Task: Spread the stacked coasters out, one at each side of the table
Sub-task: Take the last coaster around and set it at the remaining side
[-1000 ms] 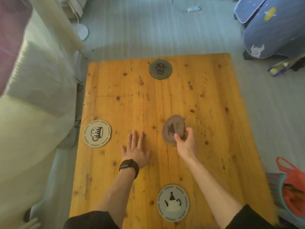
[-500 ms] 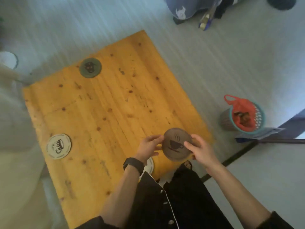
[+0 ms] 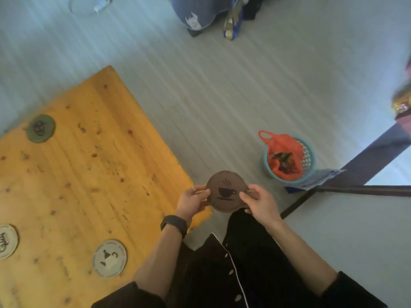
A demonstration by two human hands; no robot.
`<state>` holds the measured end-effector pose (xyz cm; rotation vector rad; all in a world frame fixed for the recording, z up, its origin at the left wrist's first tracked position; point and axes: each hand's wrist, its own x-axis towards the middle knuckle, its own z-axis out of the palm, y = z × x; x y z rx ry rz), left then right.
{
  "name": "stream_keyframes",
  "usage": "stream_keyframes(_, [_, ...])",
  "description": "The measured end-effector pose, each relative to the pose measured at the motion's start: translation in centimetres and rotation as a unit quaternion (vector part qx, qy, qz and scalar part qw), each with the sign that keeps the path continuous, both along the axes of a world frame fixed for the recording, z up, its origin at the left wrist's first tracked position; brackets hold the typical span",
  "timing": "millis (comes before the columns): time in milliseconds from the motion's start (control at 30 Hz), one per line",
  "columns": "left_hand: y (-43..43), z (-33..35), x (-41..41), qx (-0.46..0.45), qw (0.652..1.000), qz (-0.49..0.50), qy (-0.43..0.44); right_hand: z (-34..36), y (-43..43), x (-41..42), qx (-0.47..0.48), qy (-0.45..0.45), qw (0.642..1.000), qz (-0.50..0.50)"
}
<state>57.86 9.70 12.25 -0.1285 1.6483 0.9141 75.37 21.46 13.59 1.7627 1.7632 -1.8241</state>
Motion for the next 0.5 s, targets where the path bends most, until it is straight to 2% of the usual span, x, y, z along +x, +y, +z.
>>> stream_keyframes(233, [8.2, 0.3, 2.1, -0.011, 0.998, 0.054, 0.025, -0.4, 10.7, 0.4, 0.065, -0.029, 0.991, 0.116])
stream_keyframes(500, [11.4, 0.1, -3.8, -0.005, 0.978, 0.203, 0.038, -2.6, 17.1, -9.0, 0.071, -0.012, 0.971, 0.229])
